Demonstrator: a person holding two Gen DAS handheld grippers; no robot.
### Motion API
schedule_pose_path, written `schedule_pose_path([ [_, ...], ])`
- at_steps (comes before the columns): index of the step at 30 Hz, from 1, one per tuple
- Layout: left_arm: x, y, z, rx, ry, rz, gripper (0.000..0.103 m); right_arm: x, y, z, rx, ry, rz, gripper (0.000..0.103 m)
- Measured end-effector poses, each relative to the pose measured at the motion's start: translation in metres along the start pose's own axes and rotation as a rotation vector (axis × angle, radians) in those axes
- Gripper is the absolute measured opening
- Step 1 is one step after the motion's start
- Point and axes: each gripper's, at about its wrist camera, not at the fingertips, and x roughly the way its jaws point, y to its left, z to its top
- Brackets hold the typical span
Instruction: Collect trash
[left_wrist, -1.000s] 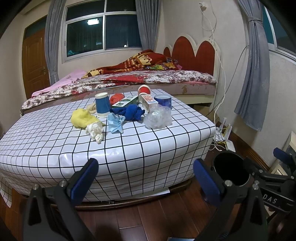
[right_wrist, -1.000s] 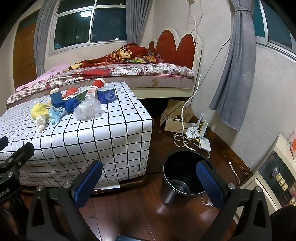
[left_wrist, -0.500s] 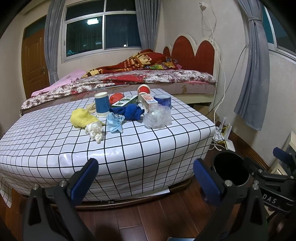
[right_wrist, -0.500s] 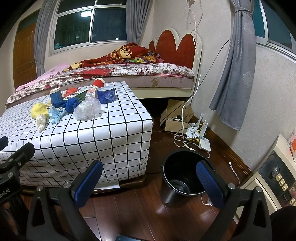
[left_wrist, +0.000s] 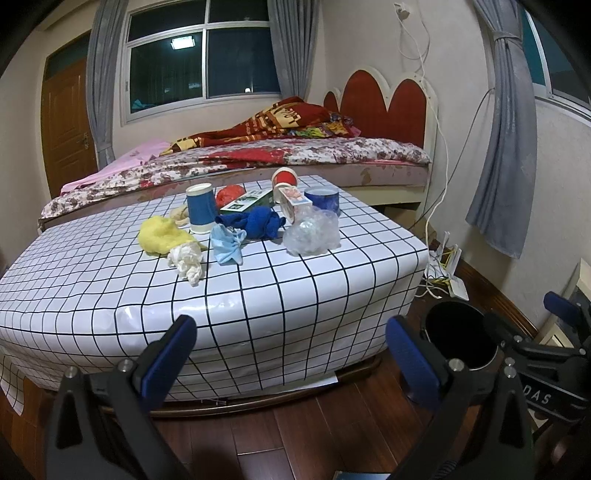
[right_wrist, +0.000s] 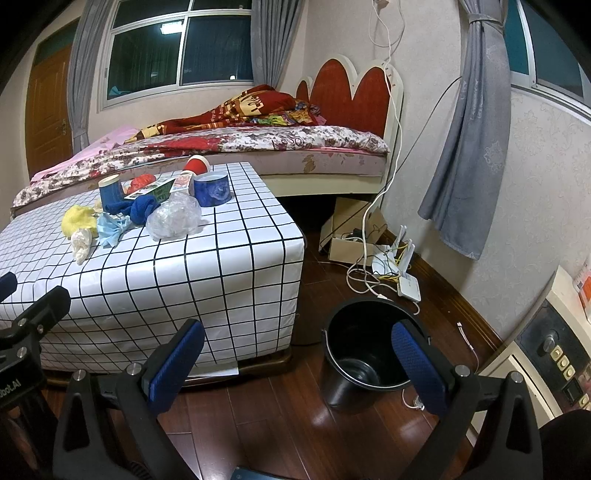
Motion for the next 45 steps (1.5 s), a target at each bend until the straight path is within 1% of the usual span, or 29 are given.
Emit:
schedule_pose_path([
  [31,-0.001,-0.002,0.000,0.000,0.006,0.000,0.103,-0.001,-0.001,-0.001,0.001,0.001,0.001,0.102],
  [36,0.002,0.002,0.000,0.001,0.000,0.012,0.103,0.001,0.001,0.000,-0.007,0.007,0.003,0.102],
  [39,0.007,0.013,0.003,-0.012,-0.004,0.042,0.103,0.006,0.005,0.002,-0.019,0.013,0.020,0.102],
  [42,0.012,0.030,0.006,-0.024,-0.031,0.131,0.103,0.020,0.015,0.008,-0.062,0.027,0.059,0.102],
  [45,0.026,0.052,0.012,-0.053,-0.021,0.171,0.103,0.035,0.026,0.013,-0.099,0.019,0.092,0.102],
])
